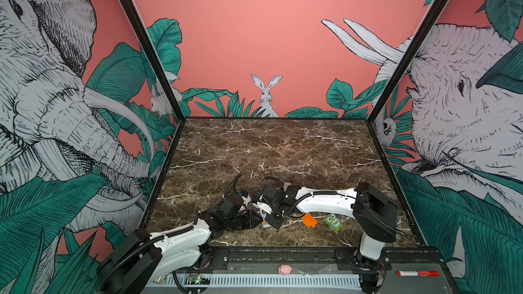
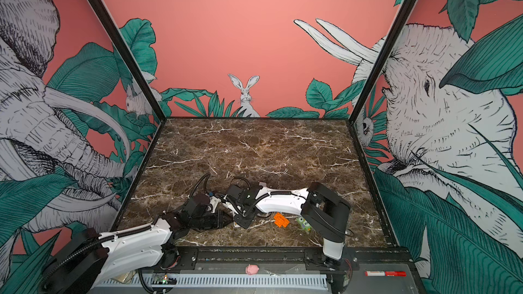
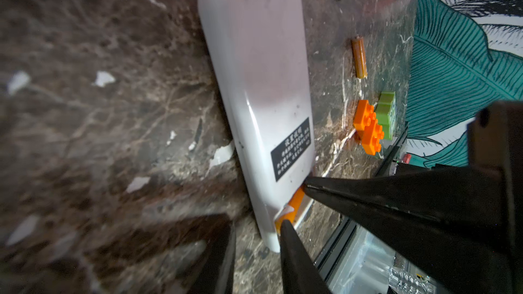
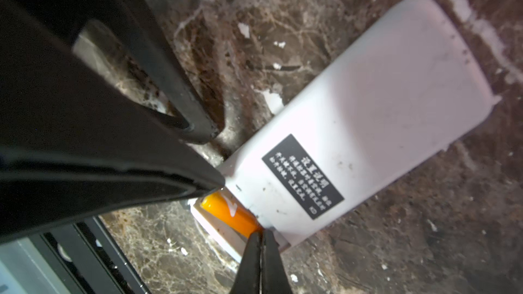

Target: Load the batteries into the remote control

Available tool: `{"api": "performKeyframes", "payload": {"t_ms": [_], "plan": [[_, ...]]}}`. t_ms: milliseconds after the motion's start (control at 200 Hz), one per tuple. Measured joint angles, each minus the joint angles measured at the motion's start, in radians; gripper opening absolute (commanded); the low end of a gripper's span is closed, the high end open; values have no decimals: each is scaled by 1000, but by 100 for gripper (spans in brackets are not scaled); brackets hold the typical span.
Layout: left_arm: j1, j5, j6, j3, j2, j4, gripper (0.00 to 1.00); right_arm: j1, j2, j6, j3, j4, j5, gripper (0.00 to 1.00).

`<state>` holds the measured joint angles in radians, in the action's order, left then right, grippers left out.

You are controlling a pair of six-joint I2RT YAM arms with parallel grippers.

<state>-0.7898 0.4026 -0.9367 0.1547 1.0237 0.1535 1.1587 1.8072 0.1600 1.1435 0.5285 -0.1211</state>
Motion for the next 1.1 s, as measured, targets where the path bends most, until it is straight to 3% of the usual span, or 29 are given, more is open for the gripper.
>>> {"api": "performKeyframes", "payload": {"t_ms": [275, 615, 1095], "plan": [[-2, -4, -10, -9, -8, 6, 27, 5, 5, 8, 10, 9, 14, 1], [-2, -8, -10, -12, -21, -6, 25, 11, 5, 5, 13, 14, 29, 5], [-6, -15, -8, -13, -48, -47, 24, -23, 23, -114, 51, 50, 35, 10]]}}
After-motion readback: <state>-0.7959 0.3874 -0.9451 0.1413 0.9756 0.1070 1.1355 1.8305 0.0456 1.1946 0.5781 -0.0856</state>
